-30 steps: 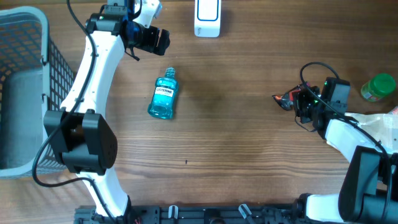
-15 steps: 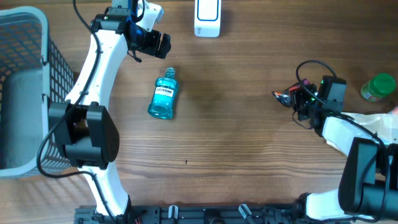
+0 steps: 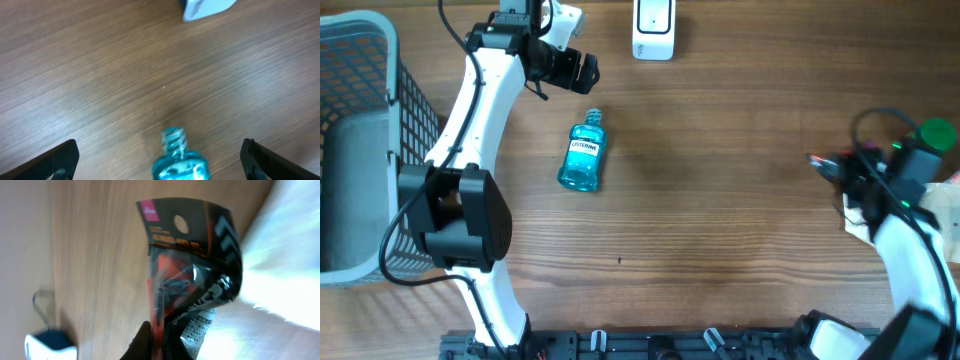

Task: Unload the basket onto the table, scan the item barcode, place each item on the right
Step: 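Carry the wrench pack to the right table edge and release it, then move the right gripper over the Listerine bottle and grasp its cap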

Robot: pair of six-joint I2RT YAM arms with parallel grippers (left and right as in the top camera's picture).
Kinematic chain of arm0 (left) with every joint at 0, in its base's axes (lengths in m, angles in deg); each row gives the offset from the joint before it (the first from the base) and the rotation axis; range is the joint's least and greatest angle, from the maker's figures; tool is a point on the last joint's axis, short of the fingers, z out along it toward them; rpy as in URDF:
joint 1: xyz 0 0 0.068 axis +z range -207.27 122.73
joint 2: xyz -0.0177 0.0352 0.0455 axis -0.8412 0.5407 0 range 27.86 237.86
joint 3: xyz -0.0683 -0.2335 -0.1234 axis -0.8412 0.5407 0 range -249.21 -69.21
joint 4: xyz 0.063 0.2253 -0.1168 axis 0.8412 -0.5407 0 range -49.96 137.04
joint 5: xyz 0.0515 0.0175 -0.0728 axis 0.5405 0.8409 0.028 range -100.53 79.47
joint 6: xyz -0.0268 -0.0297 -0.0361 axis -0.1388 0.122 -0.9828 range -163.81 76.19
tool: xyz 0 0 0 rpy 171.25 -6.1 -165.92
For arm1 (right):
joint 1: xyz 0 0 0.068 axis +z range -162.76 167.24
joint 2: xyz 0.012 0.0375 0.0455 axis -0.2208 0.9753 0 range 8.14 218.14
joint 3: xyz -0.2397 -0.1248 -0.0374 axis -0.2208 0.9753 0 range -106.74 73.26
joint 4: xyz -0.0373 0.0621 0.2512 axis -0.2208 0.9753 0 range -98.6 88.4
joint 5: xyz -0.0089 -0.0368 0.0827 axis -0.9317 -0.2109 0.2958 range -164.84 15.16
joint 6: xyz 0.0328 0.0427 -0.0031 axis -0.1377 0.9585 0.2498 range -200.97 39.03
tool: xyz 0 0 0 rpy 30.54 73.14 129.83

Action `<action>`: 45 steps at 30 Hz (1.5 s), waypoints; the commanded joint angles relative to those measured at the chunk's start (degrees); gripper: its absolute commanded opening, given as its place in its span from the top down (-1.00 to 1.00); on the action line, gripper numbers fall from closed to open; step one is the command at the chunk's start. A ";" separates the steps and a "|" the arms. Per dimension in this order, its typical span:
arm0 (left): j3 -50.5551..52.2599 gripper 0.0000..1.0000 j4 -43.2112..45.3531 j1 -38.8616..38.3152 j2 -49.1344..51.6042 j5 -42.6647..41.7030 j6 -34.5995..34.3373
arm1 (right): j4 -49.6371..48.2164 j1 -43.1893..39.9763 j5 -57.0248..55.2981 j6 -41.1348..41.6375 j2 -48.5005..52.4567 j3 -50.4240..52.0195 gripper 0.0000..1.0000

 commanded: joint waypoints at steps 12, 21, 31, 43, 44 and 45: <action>0.68 -1.00 6.97 -4.96 8.52 6.29 -2.27 | 7.67 -21.53 -12.04 -13.97 -0.15 -0.15 -0.86; 0.61 -1.00 4.81 -3.78 2.69 6.62 -8.13 | 11.23 -20.61 -0.15 -19.80 -3.78 -3.56 -1.00; 0.61 -1.00 -1.84 1.27 -15.15 8.07 -15.67 | 22.58 8.76 -5.33 -16.22 -11.96 -11.56 -1.00; 0.61 -1.00 -5.51 6.78 -19.65 13.62 -24.52 | 13.94 49.48 -9.29 -9.31 18.43 -27.98 -0.99; 0.61 -1.00 -5.51 6.75 -20.20 13.81 -24.50 | 15.02 51.19 -9.29 -9.38 22.03 -32.04 -0.99; 0.61 -1.00 -5.49 6.75 -20.63 14.16 -24.28 | 16.22 52.61 -9.29 -9.92 25.24 -36.11 -0.99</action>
